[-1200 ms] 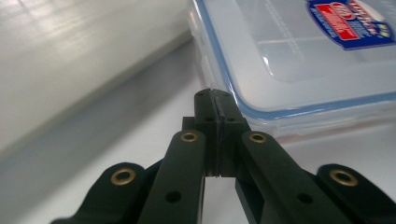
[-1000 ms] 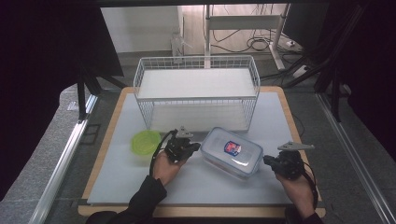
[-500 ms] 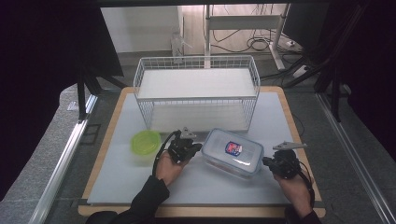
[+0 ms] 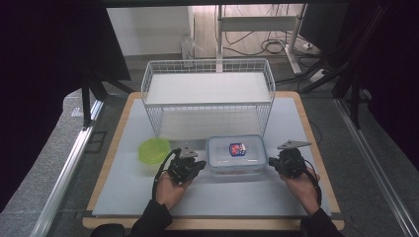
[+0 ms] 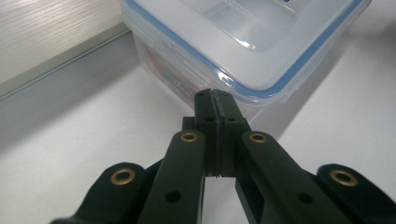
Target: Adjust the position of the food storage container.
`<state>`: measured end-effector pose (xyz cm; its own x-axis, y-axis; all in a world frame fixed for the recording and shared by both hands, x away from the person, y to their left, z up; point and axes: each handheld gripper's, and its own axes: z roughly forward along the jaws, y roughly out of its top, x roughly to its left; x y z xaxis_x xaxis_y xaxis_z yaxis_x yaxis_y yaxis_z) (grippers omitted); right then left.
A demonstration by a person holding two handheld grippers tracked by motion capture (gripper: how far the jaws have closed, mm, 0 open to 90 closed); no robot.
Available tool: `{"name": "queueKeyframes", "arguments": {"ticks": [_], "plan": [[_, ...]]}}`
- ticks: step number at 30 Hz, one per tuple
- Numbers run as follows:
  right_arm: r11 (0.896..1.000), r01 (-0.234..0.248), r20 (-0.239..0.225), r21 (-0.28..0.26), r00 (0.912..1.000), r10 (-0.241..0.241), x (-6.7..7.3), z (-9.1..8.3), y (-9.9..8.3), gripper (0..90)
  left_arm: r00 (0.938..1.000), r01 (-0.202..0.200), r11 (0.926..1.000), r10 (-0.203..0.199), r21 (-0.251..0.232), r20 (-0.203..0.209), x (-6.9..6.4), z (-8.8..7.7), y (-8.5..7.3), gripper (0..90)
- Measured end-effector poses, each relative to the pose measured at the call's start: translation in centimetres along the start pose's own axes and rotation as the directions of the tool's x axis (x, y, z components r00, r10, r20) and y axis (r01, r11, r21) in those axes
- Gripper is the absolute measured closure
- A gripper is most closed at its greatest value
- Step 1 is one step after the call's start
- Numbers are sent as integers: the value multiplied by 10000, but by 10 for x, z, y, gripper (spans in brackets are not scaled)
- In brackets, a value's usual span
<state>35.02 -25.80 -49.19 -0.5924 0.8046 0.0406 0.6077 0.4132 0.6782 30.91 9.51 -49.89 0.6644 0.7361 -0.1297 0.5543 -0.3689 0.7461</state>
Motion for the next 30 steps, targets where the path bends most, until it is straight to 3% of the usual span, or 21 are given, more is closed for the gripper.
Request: {"name": "queueKeyframes", "arguments": {"ticks": [2, 4, 5, 8, 12, 15, 17, 30], "plan": [[10000, 59, -24, 27, 10000, -59, 1, 2, 3, 899, 9999, -18, 10000, 19, 85, -131, 2, 0, 1, 900], [10000, 49, 37, 28, 10000, -49, 0, 4, 5, 898, 9979, -138, 9996, 153, 243, -624, 8, 3, 3, 900], [10000, 45, 92, 16, 9999, -45, -2, 7, 8, 895, 9975, 222, 9995, -207, 211, -669, 12, 7, 4, 900], [10000, 13, 239, -73, 9997, -11, -7, 15, 16, 898, 9974, 456, 9988, -446, 153, -573, 19, 15, 8, 893], [9999, -25, 134, -105, 9999, 27, -8, 18, 19, 900, 9954, 439, 9979, -396, 484, -870, 21, 31, 11, 896], [9997, 218, 354, -77, 9991, -215, -3, 17, 18, 900, 9958, 407, 9983, -371, 420, -841, 20, 28, 9, 900], [9997, 223, 203, -49, 9995, -222, -2, 17, 17, 900, 9942, 369, 9980, -316, 504, -1027, 17, 25, 8, 900], [9947, 1016, -26, 171, 9948, -1015, 31, 9, 8, 900, 9909, 630, 9945, -524, 831, -1239, 3, -3, -17, 900]]}}
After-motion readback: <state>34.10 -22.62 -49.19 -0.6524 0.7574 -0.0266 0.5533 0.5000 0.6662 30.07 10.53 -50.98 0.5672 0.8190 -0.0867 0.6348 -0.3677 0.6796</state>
